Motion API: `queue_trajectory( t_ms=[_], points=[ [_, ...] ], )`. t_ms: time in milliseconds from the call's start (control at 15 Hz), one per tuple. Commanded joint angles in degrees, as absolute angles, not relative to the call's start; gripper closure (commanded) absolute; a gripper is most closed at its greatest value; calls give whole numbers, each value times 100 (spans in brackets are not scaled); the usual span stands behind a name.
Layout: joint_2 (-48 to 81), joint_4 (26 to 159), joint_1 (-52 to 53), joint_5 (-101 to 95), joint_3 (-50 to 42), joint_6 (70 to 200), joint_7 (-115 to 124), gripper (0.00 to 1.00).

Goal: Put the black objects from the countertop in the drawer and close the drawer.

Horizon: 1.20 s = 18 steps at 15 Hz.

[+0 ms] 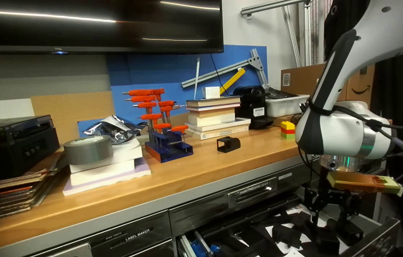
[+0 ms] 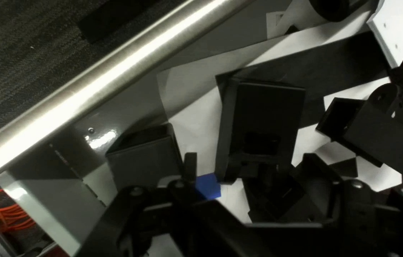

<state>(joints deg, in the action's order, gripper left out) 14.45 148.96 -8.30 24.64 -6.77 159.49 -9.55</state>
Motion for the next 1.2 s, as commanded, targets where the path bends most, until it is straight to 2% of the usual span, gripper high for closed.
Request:
queue_trajectory(
  t_ms=[0,333,667,1133],
  points=[
    [1075,14973,-982,2887,-520,15937,-1186,0],
    [146,14746,-902,1898,-670,15332,-817,0],
    [-543,14049,-832,2018,-742,14224,-982,0],
    [-101,12511,-738,2452,-816,13181,-960,0]
  ],
)
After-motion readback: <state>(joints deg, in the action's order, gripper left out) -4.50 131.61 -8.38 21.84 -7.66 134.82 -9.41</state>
